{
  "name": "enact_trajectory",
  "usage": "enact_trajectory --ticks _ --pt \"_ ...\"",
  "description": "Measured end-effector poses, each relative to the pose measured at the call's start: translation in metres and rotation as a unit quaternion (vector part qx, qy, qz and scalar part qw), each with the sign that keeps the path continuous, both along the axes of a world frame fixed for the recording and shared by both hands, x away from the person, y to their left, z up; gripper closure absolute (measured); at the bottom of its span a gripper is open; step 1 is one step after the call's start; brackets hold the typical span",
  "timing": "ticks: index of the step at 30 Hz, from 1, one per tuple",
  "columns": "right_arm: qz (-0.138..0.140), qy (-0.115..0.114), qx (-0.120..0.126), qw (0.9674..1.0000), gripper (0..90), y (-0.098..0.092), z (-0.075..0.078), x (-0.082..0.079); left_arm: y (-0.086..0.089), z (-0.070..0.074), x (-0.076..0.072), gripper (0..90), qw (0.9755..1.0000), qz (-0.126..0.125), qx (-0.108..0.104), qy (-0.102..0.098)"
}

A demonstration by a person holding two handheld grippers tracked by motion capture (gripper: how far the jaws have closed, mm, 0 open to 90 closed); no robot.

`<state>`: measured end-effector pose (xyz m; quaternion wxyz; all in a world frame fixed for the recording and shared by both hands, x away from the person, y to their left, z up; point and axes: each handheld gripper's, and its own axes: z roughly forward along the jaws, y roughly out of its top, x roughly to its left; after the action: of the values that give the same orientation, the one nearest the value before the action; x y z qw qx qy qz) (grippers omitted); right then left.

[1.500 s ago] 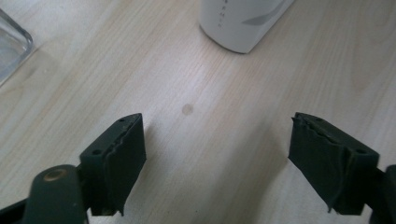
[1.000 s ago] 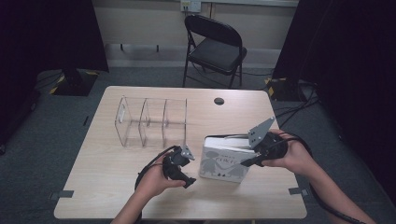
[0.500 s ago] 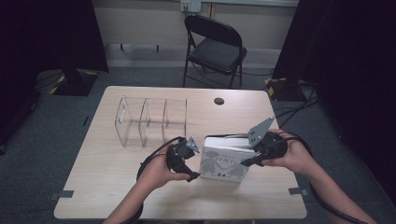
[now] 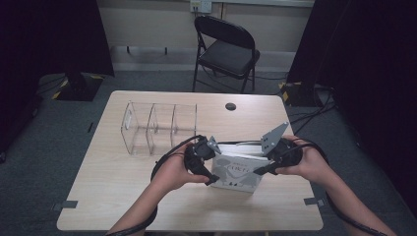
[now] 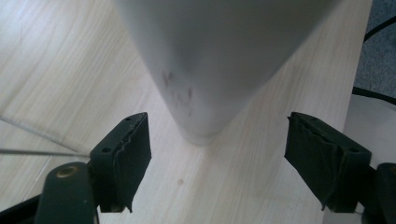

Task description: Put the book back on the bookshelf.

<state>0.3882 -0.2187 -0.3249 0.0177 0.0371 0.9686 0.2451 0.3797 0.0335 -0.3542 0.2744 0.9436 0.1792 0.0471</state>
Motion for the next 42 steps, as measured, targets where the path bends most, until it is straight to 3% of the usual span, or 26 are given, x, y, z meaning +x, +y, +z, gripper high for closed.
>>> enact_trajectory --ticks 11,17,21,28,38,42 --pt "0.002 0.004 0.005 1.0000 72.8 -0.001 -0.001 0.000 -0.014 0.016 0.004 24.6 0.9999 -0.011 -0.001 -0.012" --pt "-0.002 0.004 0.012 0.9999 70.2 -0.002 -0.001 0.000 -0.025 0.020 0.009 25.4 0.9994 -0.020 -0.019 -0.020" --pt "-0.008 0.007 0.025 0.9996 68.5 -0.005 -0.003 0.000 -0.030 0.022 0.008 32.9 0.9990 -0.025 0.004 -0.036" --pt "-0.035 0.012 0.039 0.9985 54.3 -0.013 -0.007 -0.001 -0.029 0.026 0.007 41.7 0.9994 -0.027 0.008 -0.018" --pt "-0.054 0.013 0.069 0.9961 48.3 -0.026 -0.013 -0.001 -0.030 0.029 -0.003 49.6 0.9994 -0.031 0.014 -0.005" --pt "-0.069 0.004 0.041 0.9968 42.5 -0.031 -0.014 -0.001 -0.030 0.030 -0.004 51.5 0.9992 -0.034 0.021 -0.004"
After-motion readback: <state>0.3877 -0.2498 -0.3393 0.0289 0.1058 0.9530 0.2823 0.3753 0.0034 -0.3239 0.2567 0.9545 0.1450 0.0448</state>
